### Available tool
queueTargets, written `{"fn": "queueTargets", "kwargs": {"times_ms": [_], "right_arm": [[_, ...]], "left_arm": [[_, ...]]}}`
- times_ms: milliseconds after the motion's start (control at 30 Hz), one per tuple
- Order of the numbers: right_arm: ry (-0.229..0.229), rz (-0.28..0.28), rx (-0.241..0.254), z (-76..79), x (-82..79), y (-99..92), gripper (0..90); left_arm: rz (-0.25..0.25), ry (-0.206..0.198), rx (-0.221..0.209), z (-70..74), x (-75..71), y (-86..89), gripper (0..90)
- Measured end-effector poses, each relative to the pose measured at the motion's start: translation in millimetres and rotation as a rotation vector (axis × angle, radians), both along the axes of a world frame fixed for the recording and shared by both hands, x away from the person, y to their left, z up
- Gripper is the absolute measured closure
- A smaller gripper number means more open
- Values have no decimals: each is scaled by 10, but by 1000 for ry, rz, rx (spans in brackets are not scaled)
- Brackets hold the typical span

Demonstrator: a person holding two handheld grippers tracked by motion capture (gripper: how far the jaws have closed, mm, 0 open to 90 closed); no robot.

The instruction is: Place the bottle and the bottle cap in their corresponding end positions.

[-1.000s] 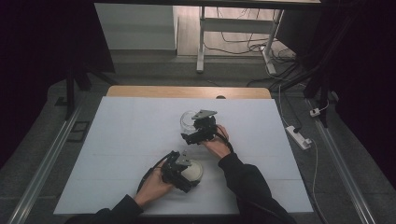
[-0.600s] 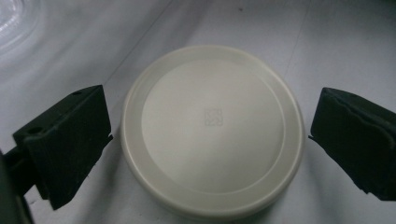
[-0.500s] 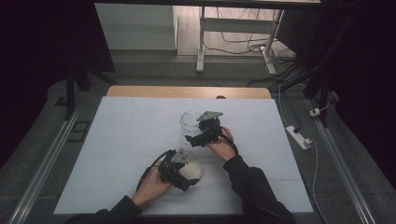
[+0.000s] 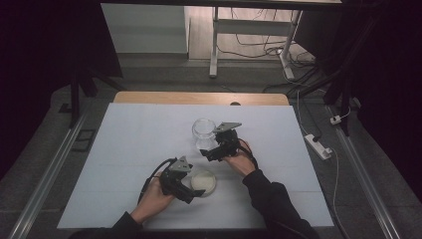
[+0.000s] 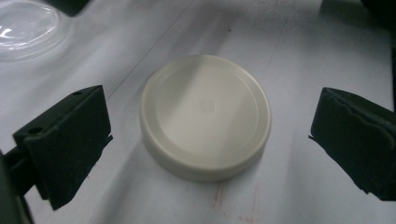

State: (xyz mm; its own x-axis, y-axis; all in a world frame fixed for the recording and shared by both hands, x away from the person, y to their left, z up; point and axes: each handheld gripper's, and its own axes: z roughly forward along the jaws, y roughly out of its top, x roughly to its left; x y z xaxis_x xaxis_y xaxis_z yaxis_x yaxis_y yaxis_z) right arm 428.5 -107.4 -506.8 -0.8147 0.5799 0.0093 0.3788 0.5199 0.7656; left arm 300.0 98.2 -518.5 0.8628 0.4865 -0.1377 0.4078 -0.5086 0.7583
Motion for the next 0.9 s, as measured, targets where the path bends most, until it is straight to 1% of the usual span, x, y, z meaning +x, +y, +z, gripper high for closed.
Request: {"fn": "queueTargets", "kwargs": {"times_ms": [67, 133, 233, 300, 333, 433, 533, 700, 833, 900], "right_arm": [[12, 0, 6, -1, -25, -16, 0], [22, 0, 2, 3, -50, -23, 0], [25, 10, -1, 10, -85, -18, 0], [13, 20, -2, 14, -116, -8, 0], [8, 26, -7, 16, -134, -5, 0], [-11, 38, -9, 16, -188, 1, 0], [-23, 37, -6, 21, -234, -9, 0], [2, 36, 12, 33, -288, -51, 0], [26, 43, 28, 33, -327, -81, 0], [27, 46, 35, 32, -352, -89, 0]], "left_arm": [[1, 7, -27, 17, -16, 56, 0], [10, 9, -36, 32, -25, 104, 0], [26, 5, -29, 42, -23, 165, 0], [33, 3, -18, 41, -14, 203, 0], [33, 8, -16, 36, -8, 221, 0], [26, 22, -7, 17, 7, 261, 0], [13, 36, -12, 13, 9, 286, 0], [-3, 49, -18, 22, 4, 346, 0], [7, 59, -22, 24, -7, 403, 0], [14, 64, -23, 24, -15, 430, 0]]}}
